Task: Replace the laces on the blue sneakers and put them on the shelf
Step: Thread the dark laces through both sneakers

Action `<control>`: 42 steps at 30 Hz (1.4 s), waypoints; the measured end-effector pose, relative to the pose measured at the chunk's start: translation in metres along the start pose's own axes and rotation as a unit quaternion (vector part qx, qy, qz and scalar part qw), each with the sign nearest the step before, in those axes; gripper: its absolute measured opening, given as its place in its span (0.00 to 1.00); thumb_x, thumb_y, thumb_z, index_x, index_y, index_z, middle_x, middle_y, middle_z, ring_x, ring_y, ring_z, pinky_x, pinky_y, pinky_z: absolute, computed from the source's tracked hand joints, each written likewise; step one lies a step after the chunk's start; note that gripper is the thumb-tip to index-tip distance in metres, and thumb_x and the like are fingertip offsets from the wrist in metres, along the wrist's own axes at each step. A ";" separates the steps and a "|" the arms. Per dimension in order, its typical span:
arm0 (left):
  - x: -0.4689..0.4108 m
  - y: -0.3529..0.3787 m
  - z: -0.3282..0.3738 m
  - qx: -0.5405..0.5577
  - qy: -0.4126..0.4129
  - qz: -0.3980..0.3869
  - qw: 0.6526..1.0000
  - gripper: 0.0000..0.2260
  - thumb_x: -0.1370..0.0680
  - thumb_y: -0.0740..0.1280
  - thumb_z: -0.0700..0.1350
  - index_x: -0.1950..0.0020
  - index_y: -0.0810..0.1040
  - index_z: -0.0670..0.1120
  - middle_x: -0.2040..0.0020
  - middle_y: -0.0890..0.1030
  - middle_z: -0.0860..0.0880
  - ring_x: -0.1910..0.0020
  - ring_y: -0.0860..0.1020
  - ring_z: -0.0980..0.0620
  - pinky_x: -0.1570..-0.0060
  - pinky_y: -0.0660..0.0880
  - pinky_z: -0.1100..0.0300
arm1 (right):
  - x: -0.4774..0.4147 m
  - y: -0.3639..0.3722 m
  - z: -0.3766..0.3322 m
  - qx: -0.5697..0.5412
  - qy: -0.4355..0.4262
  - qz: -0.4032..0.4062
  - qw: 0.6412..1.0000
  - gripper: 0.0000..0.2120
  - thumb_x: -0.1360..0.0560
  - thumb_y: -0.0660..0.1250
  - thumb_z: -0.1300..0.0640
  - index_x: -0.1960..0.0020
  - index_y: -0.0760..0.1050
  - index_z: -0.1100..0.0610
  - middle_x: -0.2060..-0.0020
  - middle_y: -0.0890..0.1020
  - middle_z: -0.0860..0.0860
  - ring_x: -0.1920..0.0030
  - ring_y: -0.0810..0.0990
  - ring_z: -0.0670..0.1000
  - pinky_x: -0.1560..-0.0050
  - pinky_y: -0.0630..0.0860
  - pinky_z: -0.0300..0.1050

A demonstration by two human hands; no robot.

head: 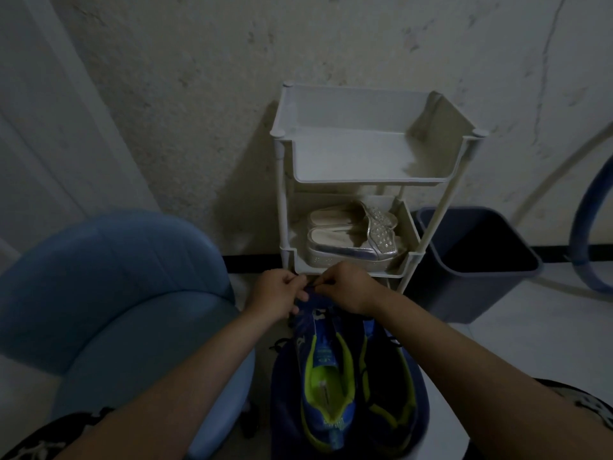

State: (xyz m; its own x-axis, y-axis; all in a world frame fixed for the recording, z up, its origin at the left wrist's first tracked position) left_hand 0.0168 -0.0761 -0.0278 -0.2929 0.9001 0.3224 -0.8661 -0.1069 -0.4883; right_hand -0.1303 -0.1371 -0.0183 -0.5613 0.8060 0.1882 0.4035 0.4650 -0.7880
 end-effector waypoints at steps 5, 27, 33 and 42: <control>0.011 0.023 -0.017 -0.142 0.005 -0.018 0.990 0.07 0.25 0.71 0.51 0.60 0.82 0.49 0.61 0.83 0.50 0.61 0.79 0.53 0.58 0.75 0.57 | -0.002 0.005 0.012 0.051 0.017 0.010 0.998 0.11 0.23 0.67 0.57 0.44 0.84 0.57 0.47 0.85 0.54 0.47 0.82 0.51 0.46 0.76 0.42; 0.007 0.029 -0.036 -0.080 0.027 -0.016 0.996 0.10 0.24 0.65 0.38 0.53 0.86 0.42 0.64 0.82 0.46 0.71 0.75 0.56 0.69 0.68 0.64 | 0.002 0.032 0.003 0.166 0.092 0.031 0.981 0.10 0.27 0.69 0.54 0.51 0.78 0.60 0.53 0.83 0.55 0.51 0.82 0.55 0.58 0.75 0.44; 0.004 0.030 -0.037 -0.062 0.013 -0.024 0.998 0.11 0.23 0.65 0.38 0.44 0.84 0.43 0.57 0.84 0.46 0.69 0.76 0.55 0.71 0.68 0.65 | 0.002 0.036 0.009 0.127 0.107 0.032 0.986 0.09 0.27 0.70 0.54 0.55 0.79 0.60 0.54 0.84 0.56 0.53 0.83 0.55 0.58 0.78 0.45; 0.001 0.030 -0.043 -0.046 0.004 -0.016 0.999 0.12 0.23 0.67 0.39 0.41 0.83 0.43 0.48 0.85 0.44 0.50 0.82 0.45 0.59 0.71 0.64 | 0.001 0.046 0.017 0.085 0.113 0.043 0.989 0.09 0.26 0.70 0.52 0.51 0.83 0.57 0.54 0.85 0.53 0.54 0.83 0.52 0.53 0.81 0.45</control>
State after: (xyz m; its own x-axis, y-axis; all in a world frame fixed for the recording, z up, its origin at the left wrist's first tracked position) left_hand 0.0080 -0.0602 -0.0770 -0.2614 0.9057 0.3336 -0.8346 -0.0386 -0.5495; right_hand -0.1244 -0.1213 -0.0645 -0.3468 0.9099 0.2277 0.3036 0.3386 -0.8906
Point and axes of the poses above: each hand's wrist, its own x-axis away from the middle knuckle, its own y-axis out of the palm, z = x × y, the point moved 3 cm from there along -x, towards the middle knuckle
